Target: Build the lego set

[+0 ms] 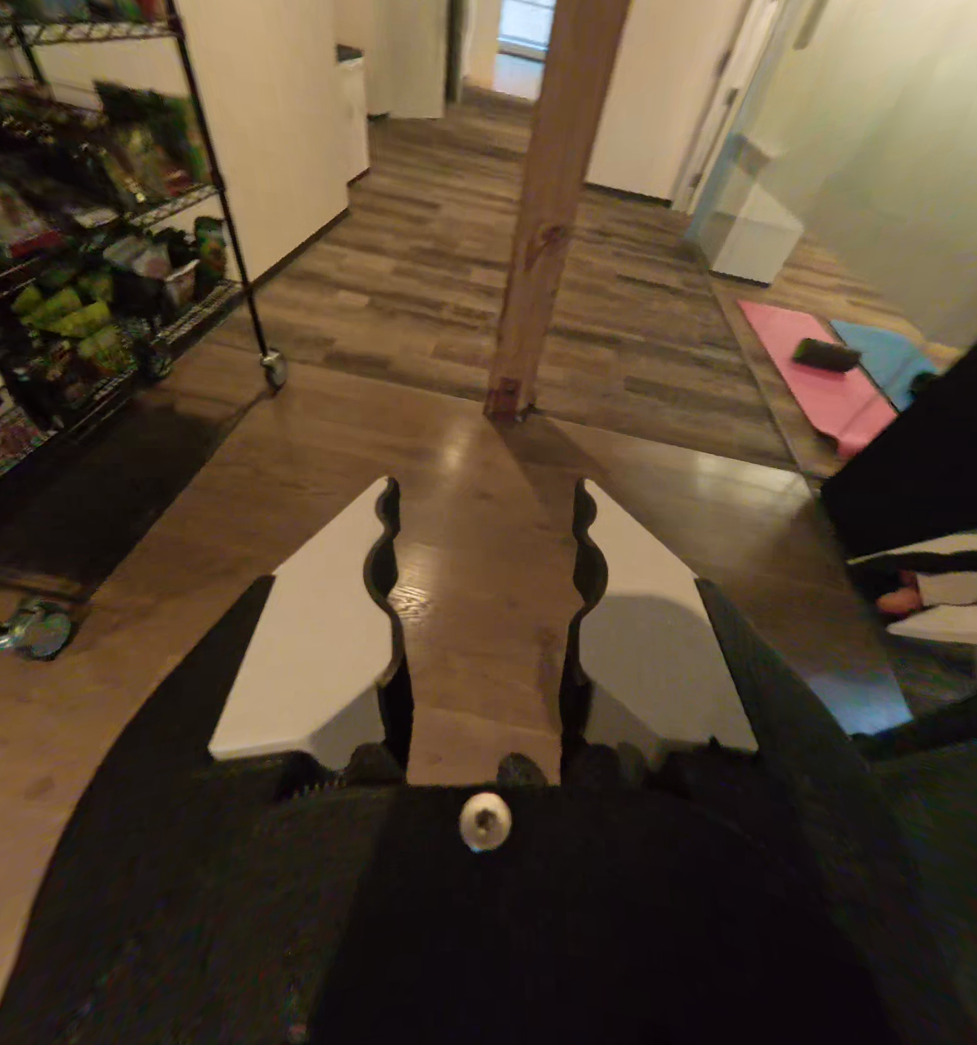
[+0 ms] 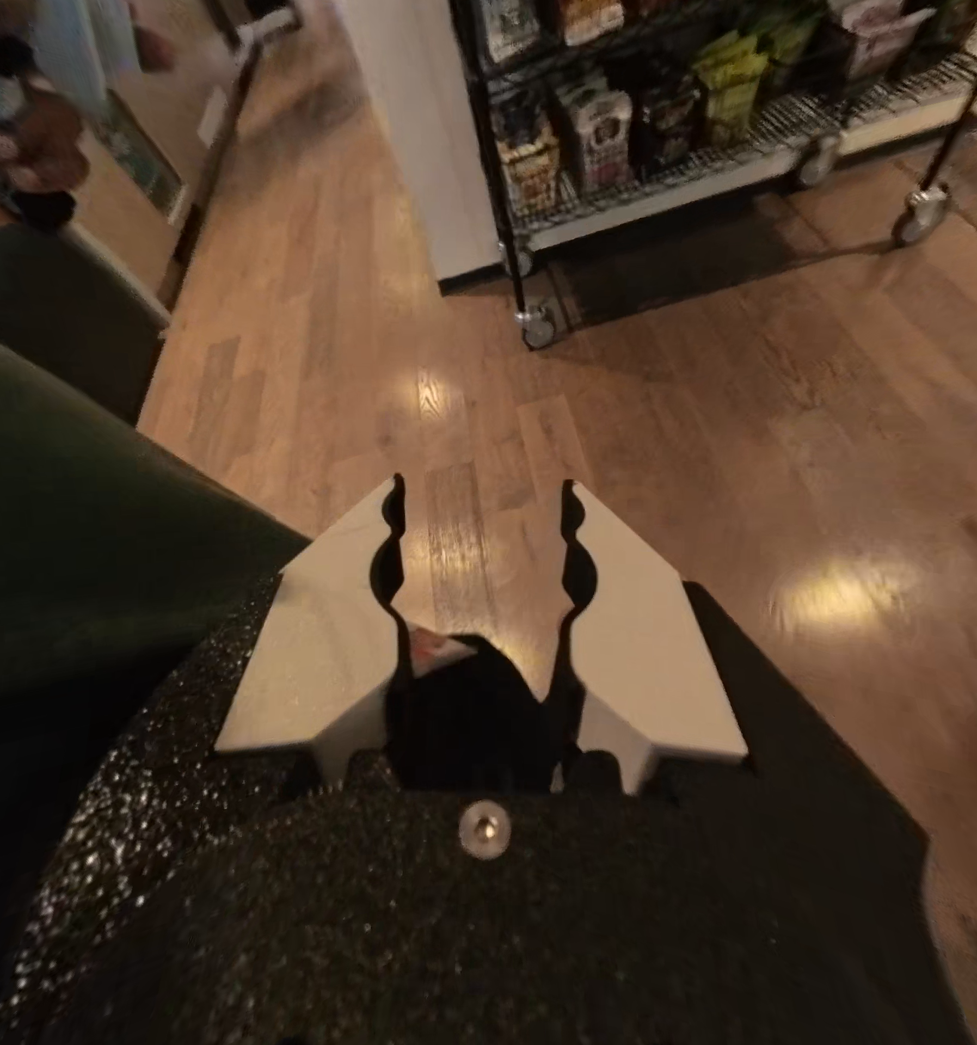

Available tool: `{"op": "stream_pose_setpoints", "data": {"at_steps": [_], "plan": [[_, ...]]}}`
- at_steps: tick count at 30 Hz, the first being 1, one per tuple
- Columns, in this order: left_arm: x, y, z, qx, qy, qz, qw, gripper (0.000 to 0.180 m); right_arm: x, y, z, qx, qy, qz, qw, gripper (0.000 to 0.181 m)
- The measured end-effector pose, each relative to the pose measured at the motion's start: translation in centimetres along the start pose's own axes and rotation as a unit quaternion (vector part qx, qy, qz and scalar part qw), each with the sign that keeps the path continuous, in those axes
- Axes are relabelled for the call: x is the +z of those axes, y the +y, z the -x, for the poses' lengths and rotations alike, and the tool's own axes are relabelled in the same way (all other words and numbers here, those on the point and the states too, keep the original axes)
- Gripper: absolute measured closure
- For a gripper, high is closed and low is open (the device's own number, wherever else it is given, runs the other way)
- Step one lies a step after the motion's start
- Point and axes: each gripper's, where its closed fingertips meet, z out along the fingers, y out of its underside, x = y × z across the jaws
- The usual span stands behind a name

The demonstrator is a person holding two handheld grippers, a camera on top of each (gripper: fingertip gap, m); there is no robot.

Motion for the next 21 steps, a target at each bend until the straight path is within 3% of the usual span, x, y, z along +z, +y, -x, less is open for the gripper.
{"op": "stream_pose_setpoints", "data": {"at_steps": [10, 16, 21], "plan": [[17.2, -7.6, 17.3, -0.052, -0.086, -0.028, 0.995, 0.12, 23.4, -29.8, -16.7, -0.217, -0.142, -0.025, 0.965, 0.13], [30.0, -9.1, 30.8, -0.035, -0.096, -0.029, 0.994, 0.12, 39.3, -37.6, -24.0, -0.193, -0.119, -0.051, 0.973, 0.129], [40.7, -17.1, 41.4, 0.0, -0.082, -0.058, 0.995, 0.118, 48.3, -42.8, -29.7, -0.124, -0.07, -0.051, 0.988, 0.129]]}}
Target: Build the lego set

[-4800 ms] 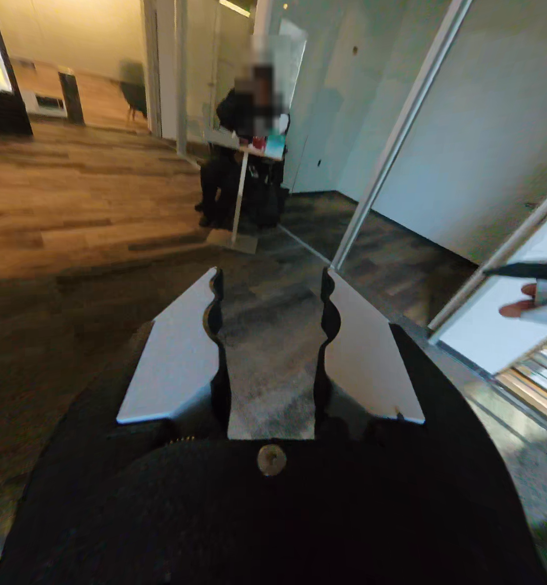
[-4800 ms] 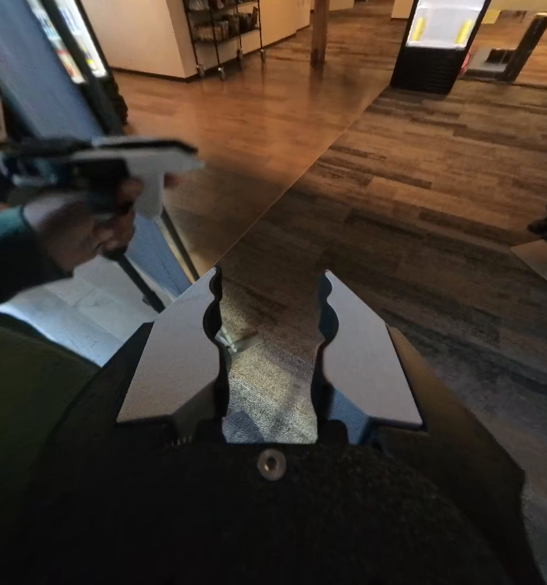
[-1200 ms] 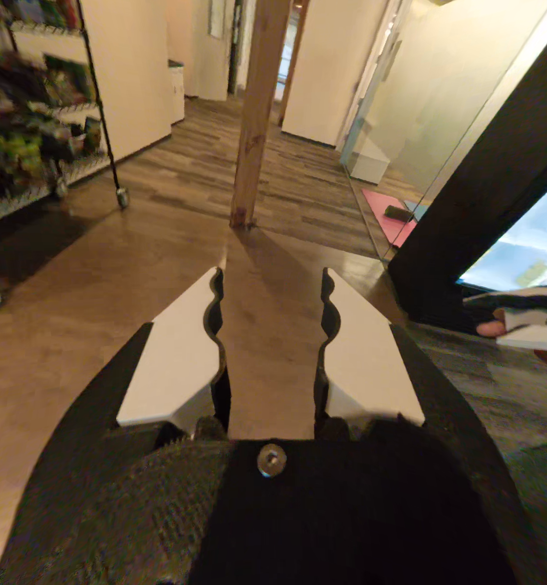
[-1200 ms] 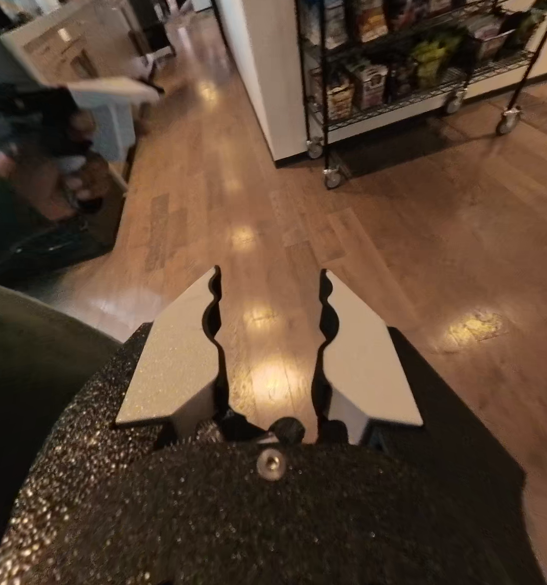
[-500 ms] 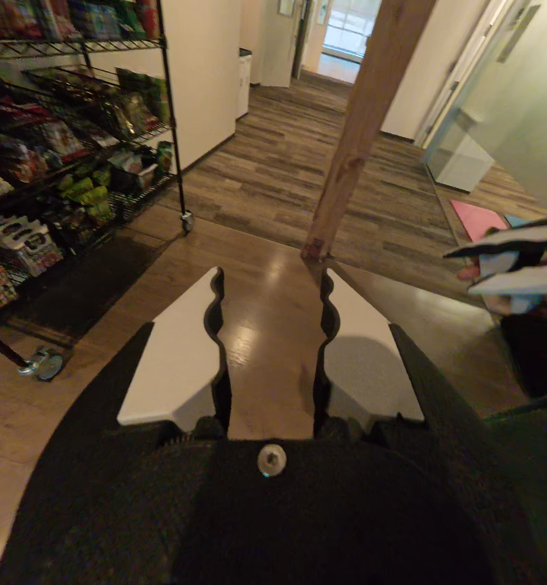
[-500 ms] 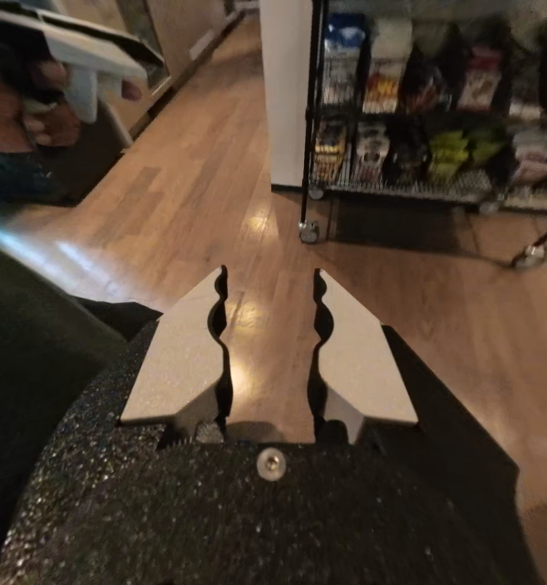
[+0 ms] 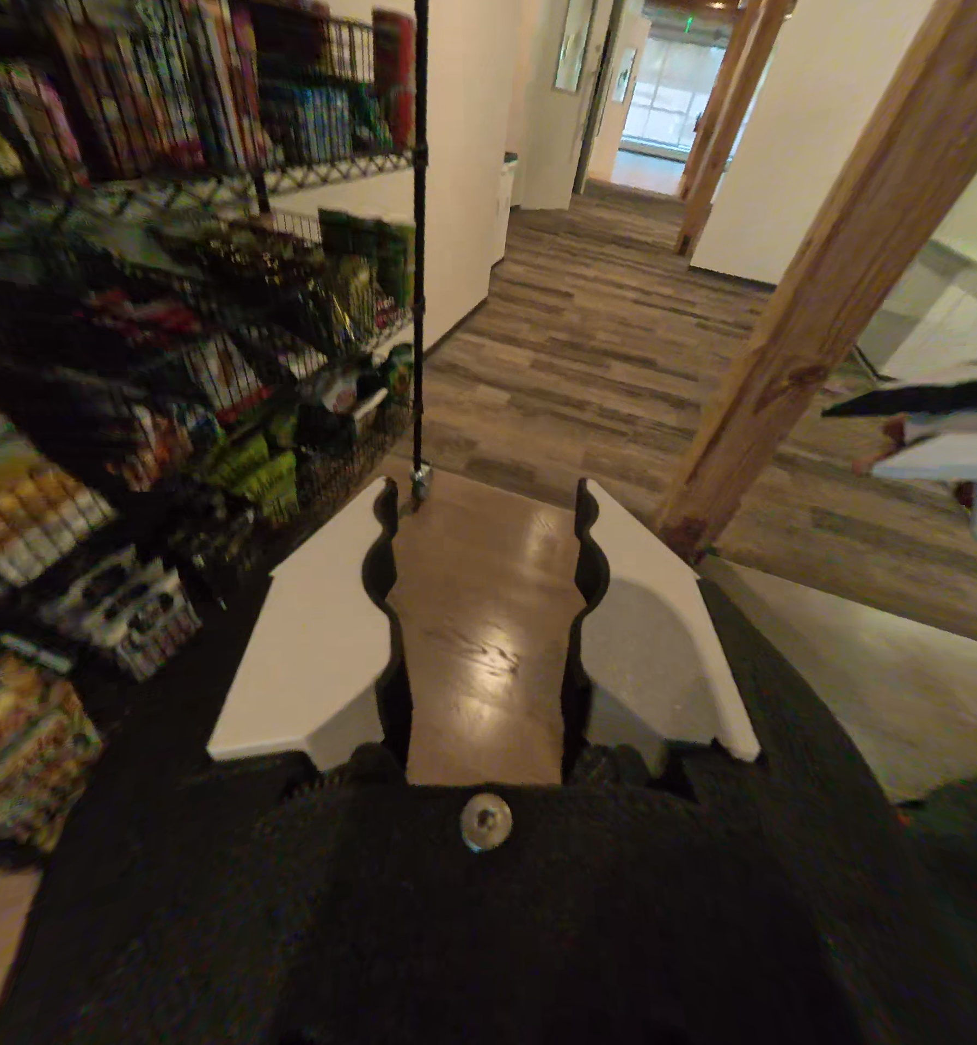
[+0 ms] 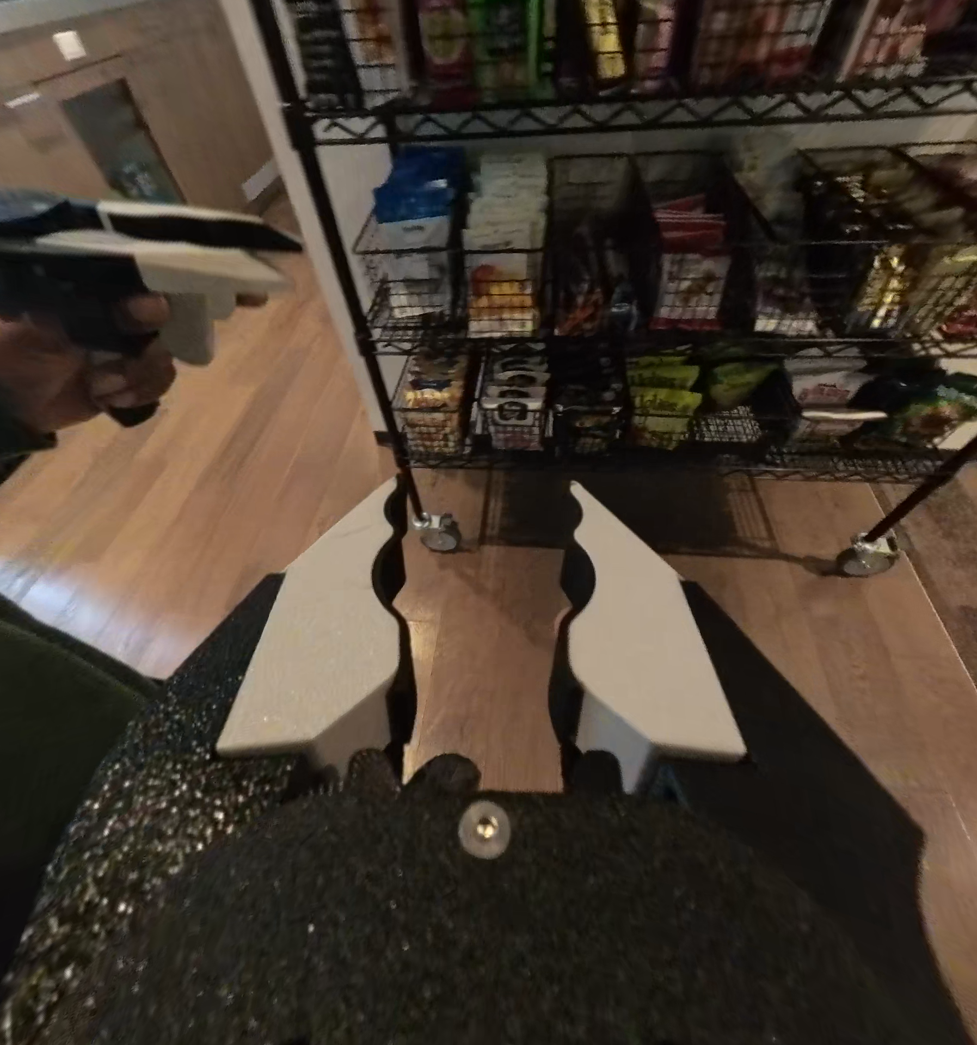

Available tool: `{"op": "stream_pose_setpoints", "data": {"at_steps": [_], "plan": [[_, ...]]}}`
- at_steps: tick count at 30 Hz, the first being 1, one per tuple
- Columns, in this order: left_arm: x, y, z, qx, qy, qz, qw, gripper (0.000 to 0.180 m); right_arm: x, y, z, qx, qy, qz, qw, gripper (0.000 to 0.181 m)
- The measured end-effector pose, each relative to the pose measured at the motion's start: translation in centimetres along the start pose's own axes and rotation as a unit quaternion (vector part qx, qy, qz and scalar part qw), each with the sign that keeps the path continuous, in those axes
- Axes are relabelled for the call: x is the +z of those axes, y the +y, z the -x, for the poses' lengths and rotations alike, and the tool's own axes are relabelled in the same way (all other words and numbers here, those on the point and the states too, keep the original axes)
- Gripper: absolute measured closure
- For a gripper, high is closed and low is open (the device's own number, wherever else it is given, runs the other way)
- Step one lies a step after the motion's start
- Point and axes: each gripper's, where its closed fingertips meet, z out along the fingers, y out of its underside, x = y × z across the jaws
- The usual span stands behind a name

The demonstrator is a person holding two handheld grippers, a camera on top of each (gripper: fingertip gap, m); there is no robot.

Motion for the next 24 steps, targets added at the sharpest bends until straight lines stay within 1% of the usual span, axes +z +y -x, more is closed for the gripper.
{"op": "stream_pose_setpoints", "data": {"at_steps": [4, 6, 11, 14, 17, 19, 22, 23, 24], "plan": [[8.6, -4.6, 4.6, 0.022, 0.001, -0.024, 0.999, 0.118, 4.8, -0.9, -6.4, 0.017, 0.006, 0.022, 1.0, 0.129], [12.2, -5.4, 6.0, 0.026, -0.005, -0.026, 0.999, 0.118, 7.1, -1.2, -9.8, 0.02, 0.0, 0.032, 0.999, 0.13], [20.3, -3.9, 7.1, 0.006, -0.037, -0.005, 0.999, 0.118, 12.4, -1.1, -18.8, 0.026, -0.03, 0.041, 0.998, 0.13], [25.4, -3.3, 6.1, 0.013, -0.068, 0.01, 0.998, 0.12, 14.5, -1.3, -24.7, 0.018, -0.058, 0.041, 0.997, 0.13], [31.4, -2.8, 5.1, -0.002, -0.112, 0.024, 0.993, 0.119, 16.1, -1.4, -31.7, 0.005, -0.104, 0.039, 0.994, 0.13], [35.8, -2.5, 4.7, -0.009, -0.156, 0.029, 0.987, 0.119, 17.0, -0.9, -37.1, -0.023, -0.145, 0.037, 0.988, 0.128], [42.0, -3.0, 3.1, -0.064, -0.216, 0.025, 0.974, 0.121, 16.8, -0.5, -45.6, -0.056, -0.187, 0.042, 0.98, 0.123], [43.8, -3.9, 2.0, -0.084, -0.217, 0.017, 0.972, 0.121, 16.2, -1.0, -48.3, -0.053, -0.191, 0.041, 0.979, 0.122], [45.3, -4.8, 0.8, -0.085, -0.215, 0.017, 0.973, 0.122, 15.6, -1.6, -50.9, -0.048, -0.191, 0.035, 0.98, 0.122]]}}
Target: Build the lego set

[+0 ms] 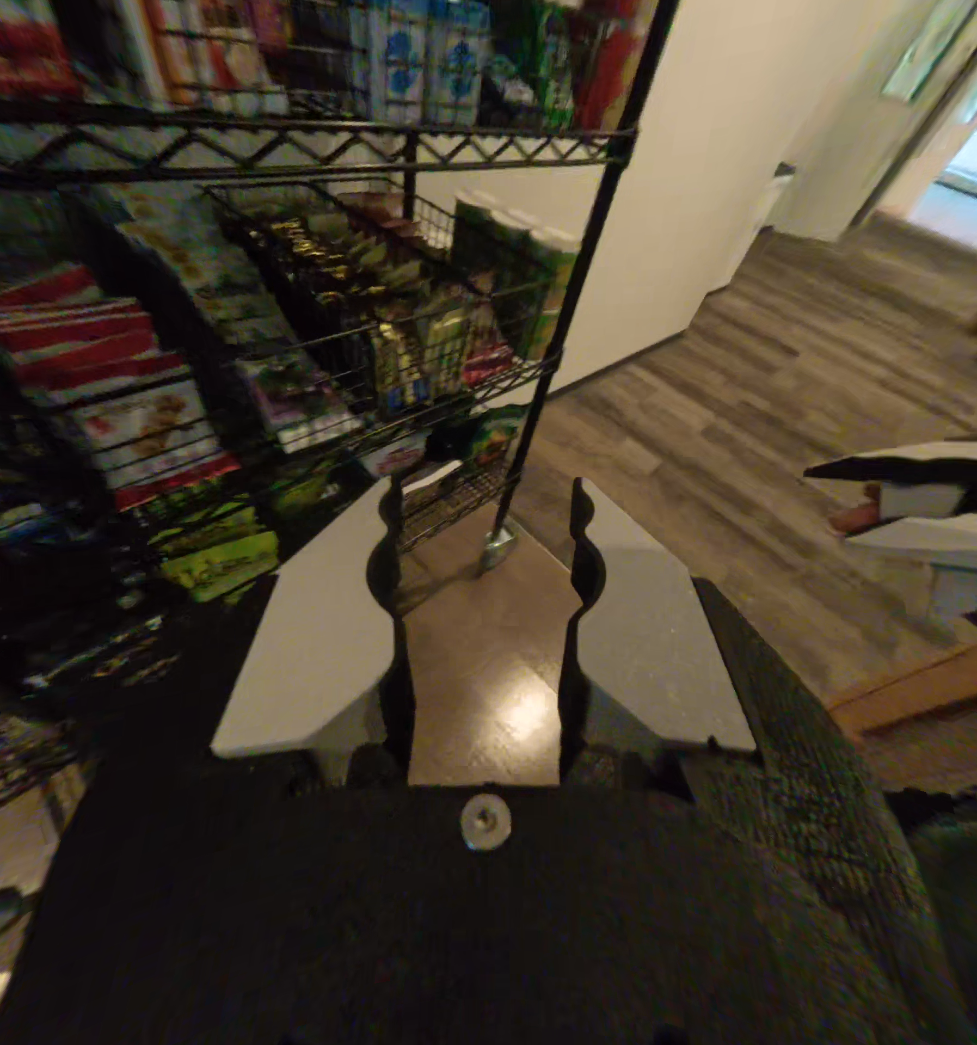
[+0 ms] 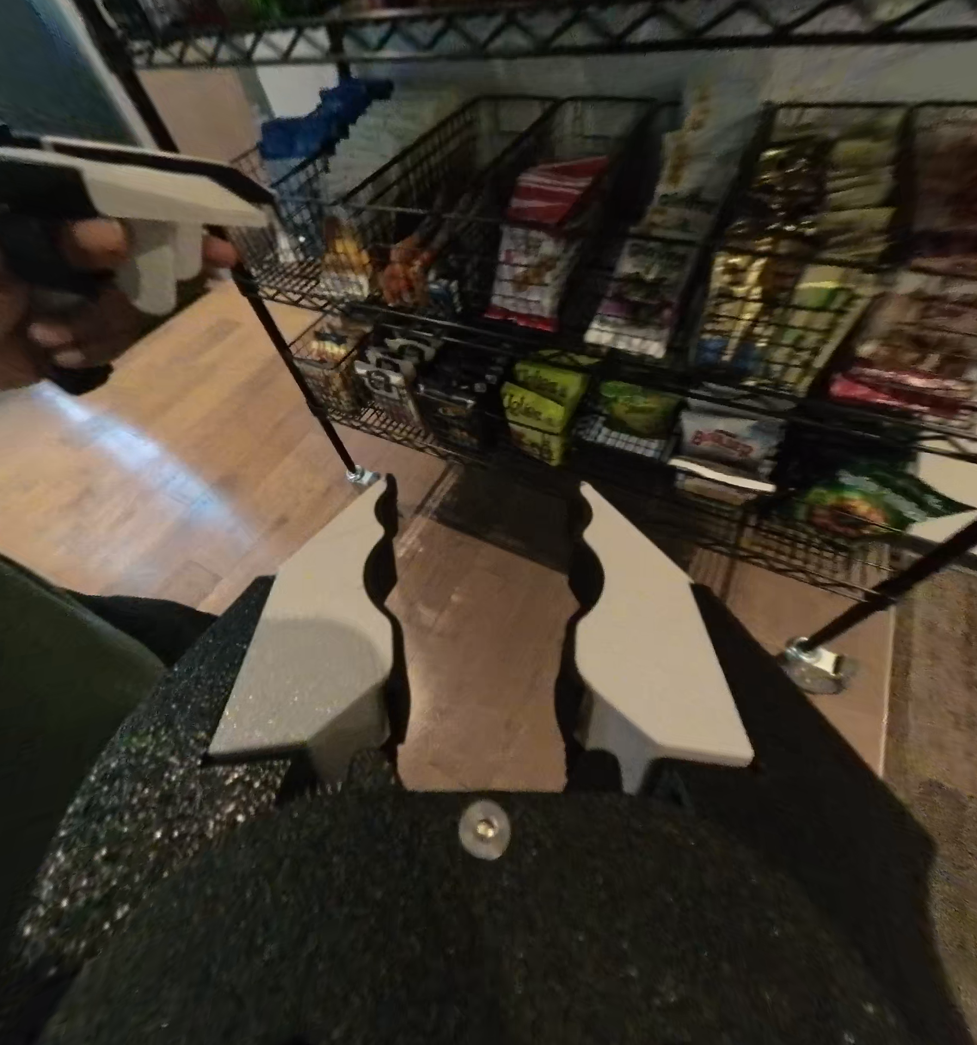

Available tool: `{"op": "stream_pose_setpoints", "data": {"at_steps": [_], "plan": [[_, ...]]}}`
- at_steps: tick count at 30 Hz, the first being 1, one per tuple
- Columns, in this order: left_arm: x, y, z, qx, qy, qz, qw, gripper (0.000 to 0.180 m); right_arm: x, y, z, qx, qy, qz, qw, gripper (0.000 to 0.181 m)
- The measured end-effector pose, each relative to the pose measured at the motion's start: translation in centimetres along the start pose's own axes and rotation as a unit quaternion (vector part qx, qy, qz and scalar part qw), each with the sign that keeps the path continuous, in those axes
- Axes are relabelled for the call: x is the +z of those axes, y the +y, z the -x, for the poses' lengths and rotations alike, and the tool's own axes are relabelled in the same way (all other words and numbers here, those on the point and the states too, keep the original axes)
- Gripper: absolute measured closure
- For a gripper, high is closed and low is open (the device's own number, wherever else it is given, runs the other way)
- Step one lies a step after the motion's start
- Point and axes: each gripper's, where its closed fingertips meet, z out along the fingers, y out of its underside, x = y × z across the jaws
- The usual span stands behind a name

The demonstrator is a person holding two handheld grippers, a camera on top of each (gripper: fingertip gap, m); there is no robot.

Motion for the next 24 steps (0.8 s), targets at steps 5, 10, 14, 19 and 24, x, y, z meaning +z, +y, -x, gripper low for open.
{"op": "stream_pose_setpoints", "data": {"at_steps": [5, 10, 14, 19, 24], "plan": [[2.9, -2.6, -4.0, 0.015, -0.04, 0.001, 0.999, 0.122, -5.4, 0.2, -8.0, -0.014, 0.006, -0.001, 1.0, 0.123], [2.6, -2.4, -5.0, 0.016, -0.091, 0.0, 0.996, 0.122, -5.5, -0.8, -10.2, -0.028, -0.042, 0.0, 0.999, 0.124], [0.7, -0.9, -4.1, -0.001, -0.135, -0.007, 0.991, 0.123, -3.2, -3.0, -10.1, -0.025, -0.077, -0.023, 0.996, 0.124], [1.1, 2.6, -2.0, -0.026, -0.149, -0.006, 0.988, 0.124, -0.3, -7.0, -9.1, -0.009, -0.093, -0.044, 0.995, 0.124], [5.1, 6.5, 1.9, -0.033, -0.136, -0.005, 0.99, 0.124, 0.7, -7.8, -8.9, -0.033, -0.075, -0.004, 0.997, 0.125]]}}
